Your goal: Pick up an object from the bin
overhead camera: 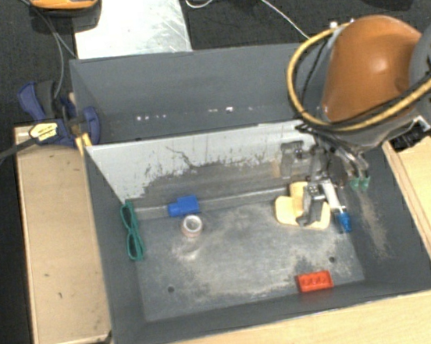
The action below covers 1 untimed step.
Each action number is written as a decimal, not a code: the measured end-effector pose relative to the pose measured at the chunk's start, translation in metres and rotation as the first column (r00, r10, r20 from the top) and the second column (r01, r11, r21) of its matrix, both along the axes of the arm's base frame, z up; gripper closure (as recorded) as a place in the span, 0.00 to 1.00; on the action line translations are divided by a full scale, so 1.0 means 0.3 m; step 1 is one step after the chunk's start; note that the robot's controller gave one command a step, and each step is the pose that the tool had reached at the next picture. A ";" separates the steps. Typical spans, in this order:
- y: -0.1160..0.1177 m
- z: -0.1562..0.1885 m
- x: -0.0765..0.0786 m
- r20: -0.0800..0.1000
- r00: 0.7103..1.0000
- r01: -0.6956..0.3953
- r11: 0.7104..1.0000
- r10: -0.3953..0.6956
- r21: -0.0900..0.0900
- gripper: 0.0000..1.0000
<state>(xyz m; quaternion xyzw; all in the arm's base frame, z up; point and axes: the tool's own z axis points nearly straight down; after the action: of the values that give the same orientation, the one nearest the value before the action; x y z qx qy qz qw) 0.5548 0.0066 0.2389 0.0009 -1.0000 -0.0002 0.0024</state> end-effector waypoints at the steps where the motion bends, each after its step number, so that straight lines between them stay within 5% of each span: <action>1: 0.000 0.016 0.005 0.009 1.000 0.000 1.000 0.000 0.000 0.00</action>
Offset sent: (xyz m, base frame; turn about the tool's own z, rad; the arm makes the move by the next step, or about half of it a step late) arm 0.0160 -0.0353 -0.0928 -0.1193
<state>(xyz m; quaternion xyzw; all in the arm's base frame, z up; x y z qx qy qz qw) 0.5563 0.0066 0.2436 0.0008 -1.0000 -0.0003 -0.0020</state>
